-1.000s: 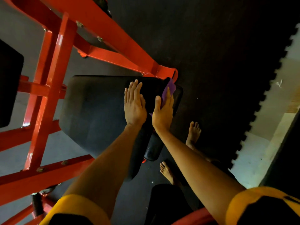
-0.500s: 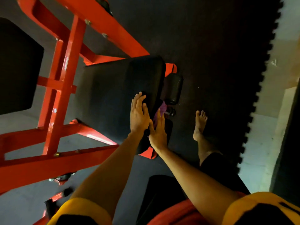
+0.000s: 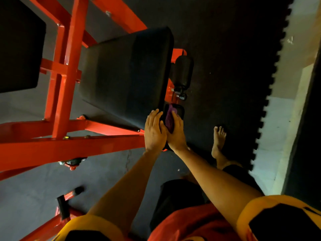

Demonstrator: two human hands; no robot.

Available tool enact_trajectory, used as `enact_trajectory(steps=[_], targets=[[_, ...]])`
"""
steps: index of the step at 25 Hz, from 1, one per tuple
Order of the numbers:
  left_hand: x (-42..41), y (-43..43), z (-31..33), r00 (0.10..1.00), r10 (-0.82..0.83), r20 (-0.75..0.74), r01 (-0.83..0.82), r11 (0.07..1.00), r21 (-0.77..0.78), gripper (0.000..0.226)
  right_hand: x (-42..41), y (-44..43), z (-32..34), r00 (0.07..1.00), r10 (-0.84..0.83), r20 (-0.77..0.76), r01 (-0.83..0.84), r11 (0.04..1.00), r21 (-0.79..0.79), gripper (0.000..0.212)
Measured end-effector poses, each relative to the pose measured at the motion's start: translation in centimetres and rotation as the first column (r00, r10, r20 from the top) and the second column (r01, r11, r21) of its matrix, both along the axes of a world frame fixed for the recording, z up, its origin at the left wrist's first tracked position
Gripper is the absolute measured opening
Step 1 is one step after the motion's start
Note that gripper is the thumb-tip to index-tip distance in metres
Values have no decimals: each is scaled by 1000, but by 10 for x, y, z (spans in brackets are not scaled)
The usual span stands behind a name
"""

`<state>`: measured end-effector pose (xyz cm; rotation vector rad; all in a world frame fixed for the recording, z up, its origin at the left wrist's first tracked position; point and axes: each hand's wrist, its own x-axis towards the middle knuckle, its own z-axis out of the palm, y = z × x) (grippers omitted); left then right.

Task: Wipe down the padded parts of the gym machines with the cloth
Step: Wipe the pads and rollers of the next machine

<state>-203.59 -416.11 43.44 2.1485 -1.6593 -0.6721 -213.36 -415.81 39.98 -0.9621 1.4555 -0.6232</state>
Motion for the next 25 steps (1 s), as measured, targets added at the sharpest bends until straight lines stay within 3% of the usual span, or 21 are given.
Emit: enact_trajectory(steps=[4,6,10,14,19,23,25], targets=[[-30,25,-16,987,-159,-4,159,987,-14,43,-36,8,-38,991,22,-135,3,984,180,106],[-44,34,-35,972,-229,-52,230,973,12,44,-49,13,-66,981,89,-170,-45,968,247,105],[-59,27,-98,983,79,-168,-48,982,182,53,-63,21,-129,951,202,-236,-138,955,262,87],[-64,11,-172,931,303,-204,-255,939,229,45,-66,6,-186,942,231,-245,-173,956,237,82],[-49,-13,-248,901,394,-183,-326,892,312,38,-56,-34,-248,951,191,-242,-164,978,128,85],[-24,-36,-297,875,458,-156,-393,862,321,45,-28,-66,-286,953,97,-289,-113,993,-39,88],[-11,-44,-317,843,509,-173,-438,837,328,51,-12,-63,-304,940,110,-324,-133,990,-49,93]])
